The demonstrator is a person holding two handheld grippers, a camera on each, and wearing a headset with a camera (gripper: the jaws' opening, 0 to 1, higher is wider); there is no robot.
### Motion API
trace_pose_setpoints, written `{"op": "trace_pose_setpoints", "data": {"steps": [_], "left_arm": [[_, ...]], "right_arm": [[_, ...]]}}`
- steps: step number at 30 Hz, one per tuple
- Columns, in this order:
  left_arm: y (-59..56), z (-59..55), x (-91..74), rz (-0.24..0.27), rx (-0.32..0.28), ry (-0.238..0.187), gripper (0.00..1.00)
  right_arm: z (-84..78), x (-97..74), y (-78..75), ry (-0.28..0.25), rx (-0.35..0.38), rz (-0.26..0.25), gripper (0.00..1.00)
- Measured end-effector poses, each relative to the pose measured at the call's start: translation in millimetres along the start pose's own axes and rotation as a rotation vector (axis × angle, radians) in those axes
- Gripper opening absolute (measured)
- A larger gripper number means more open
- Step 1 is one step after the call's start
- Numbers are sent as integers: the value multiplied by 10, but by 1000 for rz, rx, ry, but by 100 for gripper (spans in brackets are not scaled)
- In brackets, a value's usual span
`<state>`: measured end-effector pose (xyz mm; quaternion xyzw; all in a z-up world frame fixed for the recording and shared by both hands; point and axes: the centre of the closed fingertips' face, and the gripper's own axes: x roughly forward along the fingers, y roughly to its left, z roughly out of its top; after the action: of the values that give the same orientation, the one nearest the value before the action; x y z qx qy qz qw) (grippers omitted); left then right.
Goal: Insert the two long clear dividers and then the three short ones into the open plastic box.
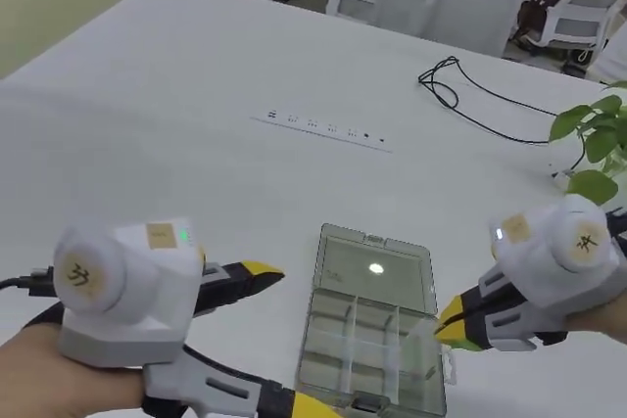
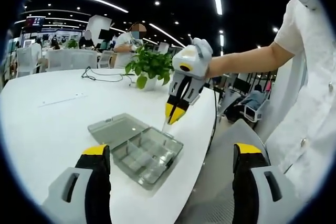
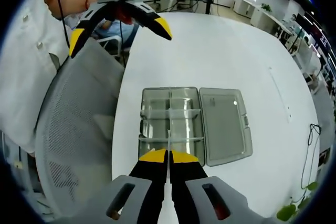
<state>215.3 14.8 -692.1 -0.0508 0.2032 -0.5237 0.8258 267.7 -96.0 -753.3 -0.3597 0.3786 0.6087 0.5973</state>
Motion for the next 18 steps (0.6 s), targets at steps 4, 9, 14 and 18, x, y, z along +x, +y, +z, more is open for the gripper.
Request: {"op": "trace_pose_setpoints", "data": {"steps": [4, 9, 14, 18], "left_arm": [[13, -11, 5, 2, -7, 3, 100], [20, 13, 9, 3, -8, -6, 100], [14, 16, 9, 2, -9, -7, 100], [9, 11, 5, 3, -12, -5, 100]], "right_arm": [[-67, 44, -17, 24, -7, 1, 2], [-90, 85, -12, 30, -1, 11, 2], [-119, 127, -16, 38, 3, 17, 2], [-124, 149, -23, 39, 5, 17, 2]]}}
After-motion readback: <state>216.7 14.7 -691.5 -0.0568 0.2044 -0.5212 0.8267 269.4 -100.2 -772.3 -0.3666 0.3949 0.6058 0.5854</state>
